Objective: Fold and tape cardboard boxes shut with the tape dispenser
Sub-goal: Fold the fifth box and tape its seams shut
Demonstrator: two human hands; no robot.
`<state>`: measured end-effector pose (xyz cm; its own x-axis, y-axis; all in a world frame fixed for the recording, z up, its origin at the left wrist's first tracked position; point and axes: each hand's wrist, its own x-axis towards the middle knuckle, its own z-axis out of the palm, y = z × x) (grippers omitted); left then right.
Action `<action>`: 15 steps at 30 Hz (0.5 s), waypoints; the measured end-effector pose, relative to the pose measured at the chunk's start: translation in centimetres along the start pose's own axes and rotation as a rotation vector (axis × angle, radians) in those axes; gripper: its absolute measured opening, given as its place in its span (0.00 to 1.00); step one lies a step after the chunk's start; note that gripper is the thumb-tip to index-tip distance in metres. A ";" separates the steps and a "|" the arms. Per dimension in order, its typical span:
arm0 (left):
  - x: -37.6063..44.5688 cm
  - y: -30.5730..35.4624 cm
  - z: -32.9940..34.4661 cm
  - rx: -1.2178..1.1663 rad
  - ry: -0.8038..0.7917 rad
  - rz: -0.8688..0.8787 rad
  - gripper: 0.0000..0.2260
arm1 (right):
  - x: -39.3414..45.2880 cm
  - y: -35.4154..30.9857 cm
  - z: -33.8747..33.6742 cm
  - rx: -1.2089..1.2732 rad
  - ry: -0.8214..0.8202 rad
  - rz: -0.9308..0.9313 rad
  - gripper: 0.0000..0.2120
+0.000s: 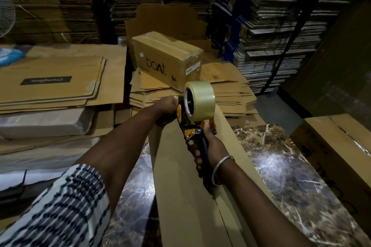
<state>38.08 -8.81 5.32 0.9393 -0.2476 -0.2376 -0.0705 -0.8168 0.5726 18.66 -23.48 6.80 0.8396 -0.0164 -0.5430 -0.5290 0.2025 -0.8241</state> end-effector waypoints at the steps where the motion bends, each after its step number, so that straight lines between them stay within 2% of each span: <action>1: -0.2 0.2 0.0 0.036 0.009 0.008 0.09 | -0.1 -0.1 0.0 -0.007 -0.003 0.000 0.34; 7: -0.6 0.1 0.3 0.136 0.052 0.050 0.09 | -2.1 0.6 -1.6 -0.049 -0.034 0.034 0.36; 11: -0.9 -0.6 0.9 0.140 0.084 0.129 0.18 | -4.7 2.8 -2.9 -0.020 -0.044 0.048 0.36; 15: -2.4 0.2 1.7 0.365 0.249 0.142 0.18 | -6.8 4.1 -3.5 0.009 0.002 0.061 0.34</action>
<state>35.26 -9.31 4.68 0.9608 -0.2739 0.0441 -0.2757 -0.9250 0.2617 10.37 -25.96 6.56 0.8056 -0.0053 -0.5924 -0.5780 0.2123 -0.7879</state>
